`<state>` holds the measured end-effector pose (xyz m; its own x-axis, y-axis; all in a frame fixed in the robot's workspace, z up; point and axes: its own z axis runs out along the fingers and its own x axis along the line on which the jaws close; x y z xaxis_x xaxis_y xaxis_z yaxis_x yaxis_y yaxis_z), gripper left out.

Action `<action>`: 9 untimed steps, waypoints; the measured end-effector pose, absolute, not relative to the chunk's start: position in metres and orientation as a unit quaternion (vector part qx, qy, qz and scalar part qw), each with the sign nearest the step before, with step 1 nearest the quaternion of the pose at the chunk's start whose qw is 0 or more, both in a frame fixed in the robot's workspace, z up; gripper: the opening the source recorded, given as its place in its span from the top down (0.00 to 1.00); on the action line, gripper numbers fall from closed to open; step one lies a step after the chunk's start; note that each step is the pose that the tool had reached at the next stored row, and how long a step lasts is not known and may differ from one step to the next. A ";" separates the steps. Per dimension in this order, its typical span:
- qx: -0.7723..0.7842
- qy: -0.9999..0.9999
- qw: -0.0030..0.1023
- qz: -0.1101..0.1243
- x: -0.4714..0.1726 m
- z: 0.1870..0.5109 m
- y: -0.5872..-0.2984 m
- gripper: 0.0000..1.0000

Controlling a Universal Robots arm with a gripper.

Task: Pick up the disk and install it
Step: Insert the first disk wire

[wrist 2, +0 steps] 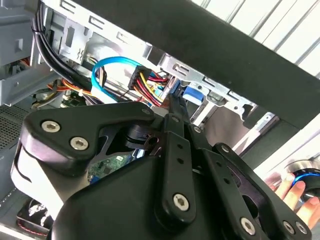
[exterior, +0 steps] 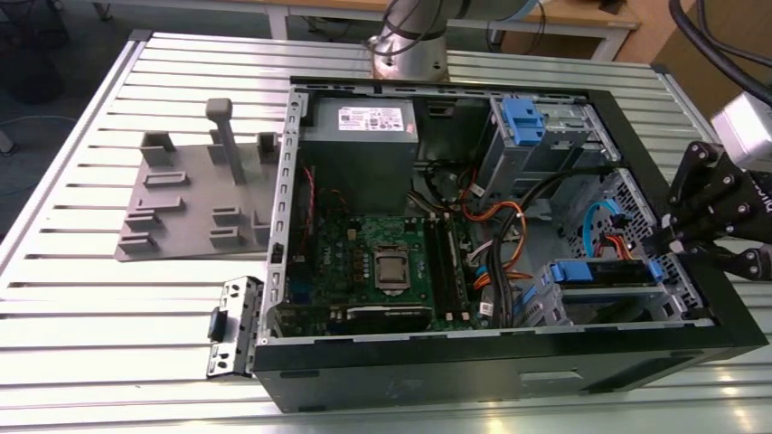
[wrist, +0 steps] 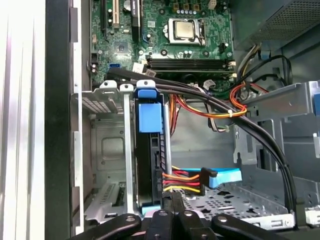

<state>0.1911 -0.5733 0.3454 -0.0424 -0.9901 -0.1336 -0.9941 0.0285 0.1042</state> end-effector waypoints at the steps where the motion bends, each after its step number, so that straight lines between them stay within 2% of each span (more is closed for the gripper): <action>1: -0.692 0.717 0.012 0.084 0.192 0.347 -0.573 0.90; 9: -0.692 0.717 0.009 0.082 0.193 0.352 -0.569 0.90</action>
<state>0.1931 -0.5686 0.3515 -0.0427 -0.9910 -0.1266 -0.9940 0.0293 0.1054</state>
